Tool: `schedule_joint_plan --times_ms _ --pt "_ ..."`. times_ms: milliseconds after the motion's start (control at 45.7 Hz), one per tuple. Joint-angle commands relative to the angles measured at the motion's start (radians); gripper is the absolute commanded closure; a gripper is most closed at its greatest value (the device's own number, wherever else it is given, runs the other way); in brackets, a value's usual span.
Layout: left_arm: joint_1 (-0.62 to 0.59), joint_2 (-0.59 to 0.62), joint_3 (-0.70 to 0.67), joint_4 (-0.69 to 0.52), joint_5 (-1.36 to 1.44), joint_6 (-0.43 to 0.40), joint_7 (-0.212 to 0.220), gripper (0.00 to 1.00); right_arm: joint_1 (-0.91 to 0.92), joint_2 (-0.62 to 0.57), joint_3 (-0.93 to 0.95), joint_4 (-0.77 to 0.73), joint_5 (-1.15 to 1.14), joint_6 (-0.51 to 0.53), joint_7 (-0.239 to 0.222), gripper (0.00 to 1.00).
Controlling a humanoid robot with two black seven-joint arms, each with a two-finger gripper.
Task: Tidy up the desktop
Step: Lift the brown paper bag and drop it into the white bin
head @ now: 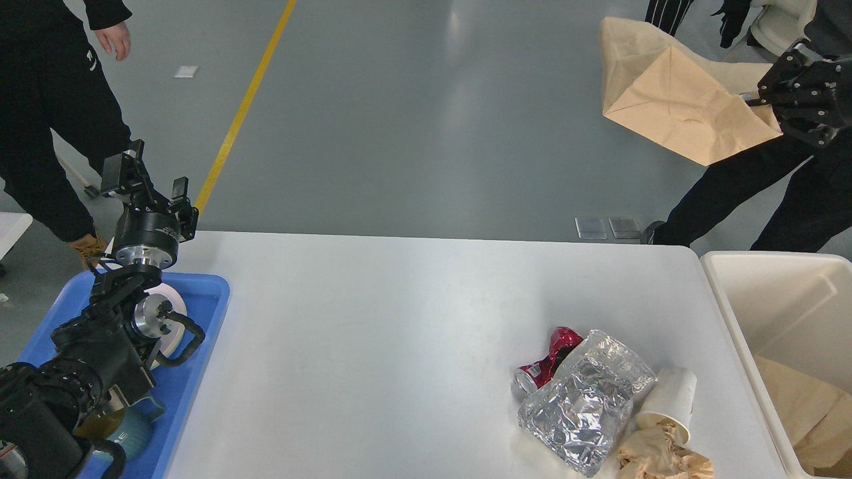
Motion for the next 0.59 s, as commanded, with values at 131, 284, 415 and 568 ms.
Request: schedule_joint_plan --times_ms 131,284,415,568 --pt "0.0 0.0 0.001 0.0 0.0 0.0 0.0 0.04 -0.295 -0.042 -0.003 -0.146 0.001 -0.239 0.0 1.0" --pt "0.002 0.0 0.001 0.0 0.0 0.0 0.0 0.04 -0.505 -0.059 0.013 -0.177 0.002 -0.37 0.001 1.0" --pt "0.0 0.0 0.001 0.0 0.0 0.0 0.0 0.04 -0.651 -0.051 0.03 -0.183 0.001 -0.467 0.001 1.0" --pt "0.002 0.0 0.001 0.0 0.0 0.0 0.0 0.04 -0.781 -0.002 0.03 -0.192 -0.001 -0.597 0.003 0.64"
